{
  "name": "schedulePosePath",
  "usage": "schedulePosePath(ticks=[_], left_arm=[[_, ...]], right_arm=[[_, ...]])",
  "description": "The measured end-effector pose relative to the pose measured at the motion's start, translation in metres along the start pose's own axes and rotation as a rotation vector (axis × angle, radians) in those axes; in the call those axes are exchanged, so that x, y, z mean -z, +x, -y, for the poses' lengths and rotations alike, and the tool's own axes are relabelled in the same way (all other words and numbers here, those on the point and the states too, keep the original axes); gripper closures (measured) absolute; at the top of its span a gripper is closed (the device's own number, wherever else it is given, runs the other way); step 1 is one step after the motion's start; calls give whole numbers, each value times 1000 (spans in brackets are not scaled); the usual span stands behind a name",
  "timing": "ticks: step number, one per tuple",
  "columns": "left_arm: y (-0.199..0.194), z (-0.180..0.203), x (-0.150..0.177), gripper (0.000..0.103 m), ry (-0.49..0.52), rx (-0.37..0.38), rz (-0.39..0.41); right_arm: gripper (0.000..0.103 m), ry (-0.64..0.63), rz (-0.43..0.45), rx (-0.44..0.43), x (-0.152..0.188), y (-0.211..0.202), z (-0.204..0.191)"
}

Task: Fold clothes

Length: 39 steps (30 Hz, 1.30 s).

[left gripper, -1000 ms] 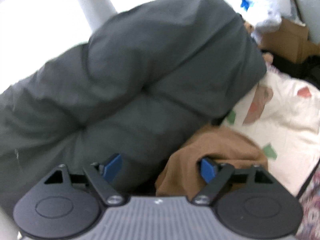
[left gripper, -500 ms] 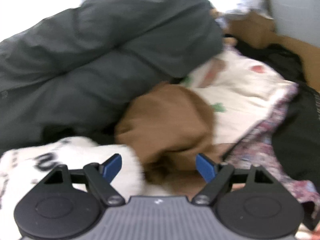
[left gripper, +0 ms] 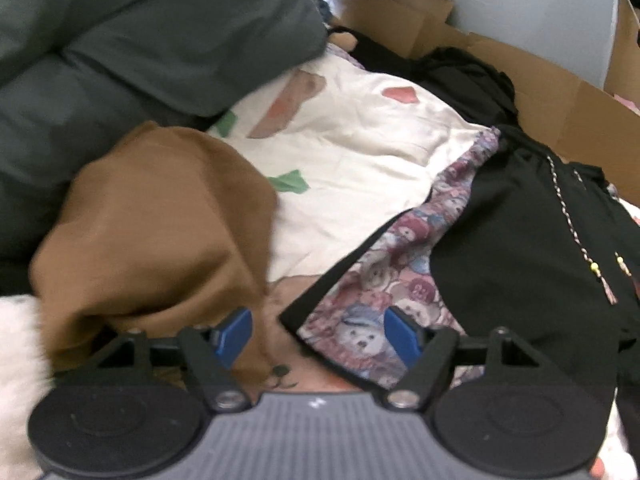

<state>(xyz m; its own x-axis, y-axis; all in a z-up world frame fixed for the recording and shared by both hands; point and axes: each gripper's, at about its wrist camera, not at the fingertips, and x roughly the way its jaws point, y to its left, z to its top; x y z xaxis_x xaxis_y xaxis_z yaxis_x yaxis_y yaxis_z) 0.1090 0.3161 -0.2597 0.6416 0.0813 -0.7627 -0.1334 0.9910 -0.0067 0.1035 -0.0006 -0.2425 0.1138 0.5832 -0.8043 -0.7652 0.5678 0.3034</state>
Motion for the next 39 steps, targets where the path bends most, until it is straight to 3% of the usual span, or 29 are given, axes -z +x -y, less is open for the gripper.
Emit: schedulePosePath(ticks=[8,10,11,12,14,17,21,23,26,32,39], left_arm=[[39,-12,4,19,-14,-34,-34],[43,-14,5,25,-11,-31,-45],[49,-16,7,38,-12,-10,-73],[51,-20,7,59,-31,12,-85],[54,-28,8,83,-81,53,-100],[51,-38,11,93,-130,87,-97],[44,-41,12,95,-132,98,-88],[38,-44,9,95,-138,100,-79],[35,-48,5,95,-146,99,-75],[32,-53,5,96,-205,110,-93],[34,-47,7,95,-143,45,-146]], right_arm=[[54,-84,-46,-7,-8,57,-24],[54,-85,-52,-3,-10,68,-26],[54,-80,-57,5,-11,76,-27],[54,-72,-67,10,-12,83,-28],[54,-69,-88,7,-14,92,-29],[54,-90,-135,12,-12,108,-33],[60,-99,-167,14,-6,120,-32],[76,-118,-176,-3,-4,116,-32],[92,-131,-191,-10,0,107,-32],[95,-157,-200,-42,9,91,-30],[93,-228,-203,-40,18,87,-40]])
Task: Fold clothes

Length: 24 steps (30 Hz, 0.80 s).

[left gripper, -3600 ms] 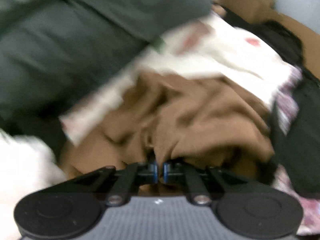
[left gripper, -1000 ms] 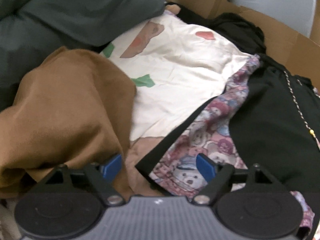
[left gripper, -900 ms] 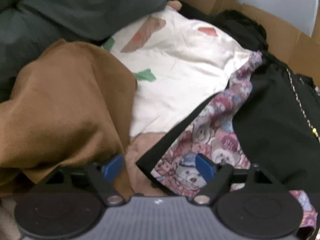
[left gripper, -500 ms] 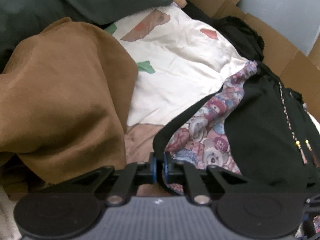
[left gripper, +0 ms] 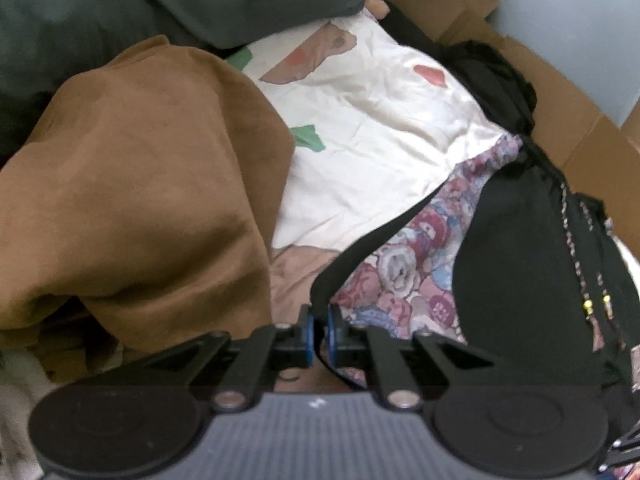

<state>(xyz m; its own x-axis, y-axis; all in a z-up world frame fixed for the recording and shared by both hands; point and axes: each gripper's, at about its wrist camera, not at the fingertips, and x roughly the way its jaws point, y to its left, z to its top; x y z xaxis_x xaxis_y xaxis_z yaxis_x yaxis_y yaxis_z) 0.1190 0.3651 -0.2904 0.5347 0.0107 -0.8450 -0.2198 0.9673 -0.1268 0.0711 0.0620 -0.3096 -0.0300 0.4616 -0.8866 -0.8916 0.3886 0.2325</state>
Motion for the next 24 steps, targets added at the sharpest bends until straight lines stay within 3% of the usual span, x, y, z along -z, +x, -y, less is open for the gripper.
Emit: schedulePosePath(ticks=[1,3,4,5,7,11,16,17,19,20,21,24], left_arm=[[5,0,1,94,9,-22,-15],[6,2,0,84,20,-63,-14],[4,3,0,84,23,-72,-6],[-1,5,0,84,32,-85,16],[-13,9,0,78,66,-120,61],[-11,1,0,73,22,-103,50],[2,5,0,59,15,-94,36],[4,7,1,61,14,-90,39],[8,8,1,95,7,-75,28],[10,9,1,98,11,-71,16],[11,9,1,98,16,-67,5],[6,9,1,97,50,-102,26]], right_arm=[[89,14,4,-7,1,0,2],[69,54,17,-52,-1,-5,9],[57,64,23,-69,0,-11,13],[54,82,39,-97,1,-18,17],[54,105,66,-106,6,-30,21],[54,148,85,-74,20,-39,29],[54,146,70,-63,15,-25,25],[54,145,69,-57,13,-21,23],[57,129,69,-37,9,-12,16],[74,116,63,-33,8,-12,14],[83,103,57,-29,8,-13,12],[87,86,40,-37,9,-13,10]])
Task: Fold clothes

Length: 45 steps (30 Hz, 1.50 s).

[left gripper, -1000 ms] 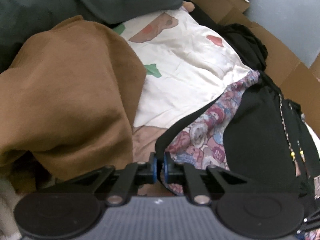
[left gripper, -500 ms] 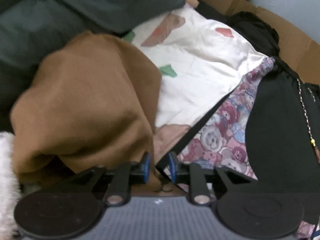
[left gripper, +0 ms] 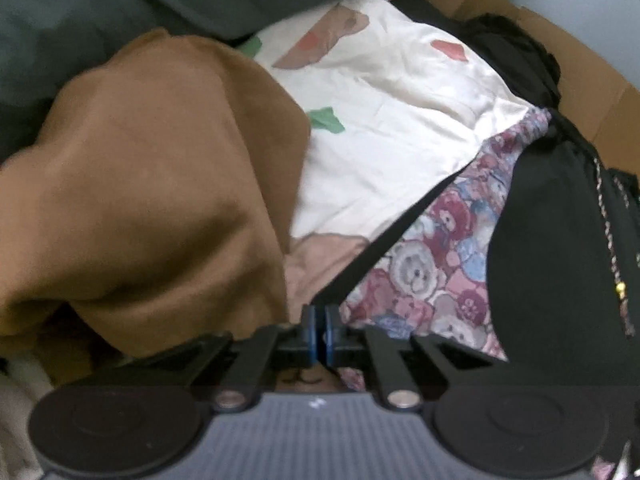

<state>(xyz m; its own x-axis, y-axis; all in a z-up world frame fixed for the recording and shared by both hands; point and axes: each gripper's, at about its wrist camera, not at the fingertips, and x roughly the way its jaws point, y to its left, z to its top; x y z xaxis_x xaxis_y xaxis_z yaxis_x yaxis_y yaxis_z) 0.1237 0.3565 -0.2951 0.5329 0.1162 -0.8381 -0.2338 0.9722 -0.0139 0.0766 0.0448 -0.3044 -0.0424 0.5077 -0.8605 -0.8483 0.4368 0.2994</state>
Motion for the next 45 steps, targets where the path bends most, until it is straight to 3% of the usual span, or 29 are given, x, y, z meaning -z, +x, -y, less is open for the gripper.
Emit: schedulePosePath(ticks=[1,3,7,8,9,15,17,22,28,31,34,42,43,45], left_arm=[[-1,-1,0,97,-3,-1,-3],[-2,-3,0,95,-8,-4,-10],[-27,8,-2,77,51,-99,58],[-34,10,-4,68,56,-109,82],[-39,11,-6,67,47,-101,97],[-47,29,-29,68,44,-22,130],[-51,46,-39,68,77,28,138],[-67,77,-61,68,159,112,157],[-86,138,-87,68,278,242,162],[-89,179,-78,68,394,315,131],[-87,212,-58,68,452,435,89],[-68,275,20,64,596,670,-64],[-67,282,30,62,634,699,-77],[-68,292,49,49,686,729,-92]], right_arm=[[92,4,-22,-15,3,0,1],[93,5,-68,-28,11,2,1],[91,27,-33,-61,10,-16,6],[91,43,-7,-56,9,-26,12],[91,58,15,-50,8,-36,17],[85,126,99,48,14,-80,52],[80,144,114,81,23,-95,69],[79,198,95,178,56,-129,103],[76,326,141,262,102,-166,111],[68,386,191,300,126,-182,118],[67,473,260,341,156,-188,124],[67,587,280,416,200,-176,131],[67,591,277,427,204,-175,131],[67,603,273,435,210,-175,132]])
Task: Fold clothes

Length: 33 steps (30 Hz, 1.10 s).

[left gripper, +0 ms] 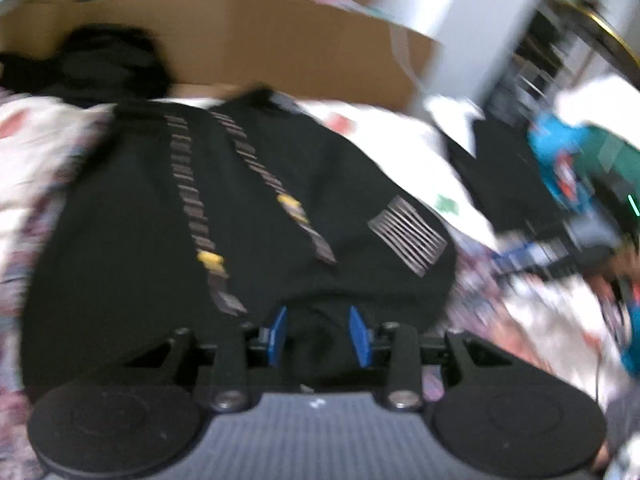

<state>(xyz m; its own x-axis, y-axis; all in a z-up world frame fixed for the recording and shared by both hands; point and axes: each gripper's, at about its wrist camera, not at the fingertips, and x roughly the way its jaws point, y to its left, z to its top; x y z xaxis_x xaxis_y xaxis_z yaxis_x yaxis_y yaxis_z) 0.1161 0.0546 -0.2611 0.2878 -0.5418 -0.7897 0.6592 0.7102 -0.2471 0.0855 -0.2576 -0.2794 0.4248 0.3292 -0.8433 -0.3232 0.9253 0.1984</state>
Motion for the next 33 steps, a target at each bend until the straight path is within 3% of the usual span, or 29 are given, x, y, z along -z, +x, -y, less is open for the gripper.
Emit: schedulePosePath(ticks=[4,5,13,17,19,20,21,23,28,33], left_arm=[[25,35,21,47,104,81,-71],[29,43,26,42,132,94,-81],[48,79,47,37,244,132,-138],[58,92,53,38,326,98,-146],[65,98,55,42,366,71,-154],[68,100,56,56,380,62,-161],[70,98,55,79,371,64,-172],[69,91,53,99,322,88,-183],[36,59,46,99,180,69,-102],[19,39,48,99,102,38,-97]], right_arm=[[59,-3,-4,55,9,-2,11],[59,9,-7,68,12,-3,16],[54,44,-23,117,29,-11,36],[53,69,-34,148,35,-12,42],[53,76,-36,160,38,-13,42],[53,86,-35,162,39,-13,43],[53,103,-35,161,42,-13,45],[52,122,-43,163,47,-12,47],[52,125,-61,146,53,-7,46],[49,116,-67,125,54,0,42]])
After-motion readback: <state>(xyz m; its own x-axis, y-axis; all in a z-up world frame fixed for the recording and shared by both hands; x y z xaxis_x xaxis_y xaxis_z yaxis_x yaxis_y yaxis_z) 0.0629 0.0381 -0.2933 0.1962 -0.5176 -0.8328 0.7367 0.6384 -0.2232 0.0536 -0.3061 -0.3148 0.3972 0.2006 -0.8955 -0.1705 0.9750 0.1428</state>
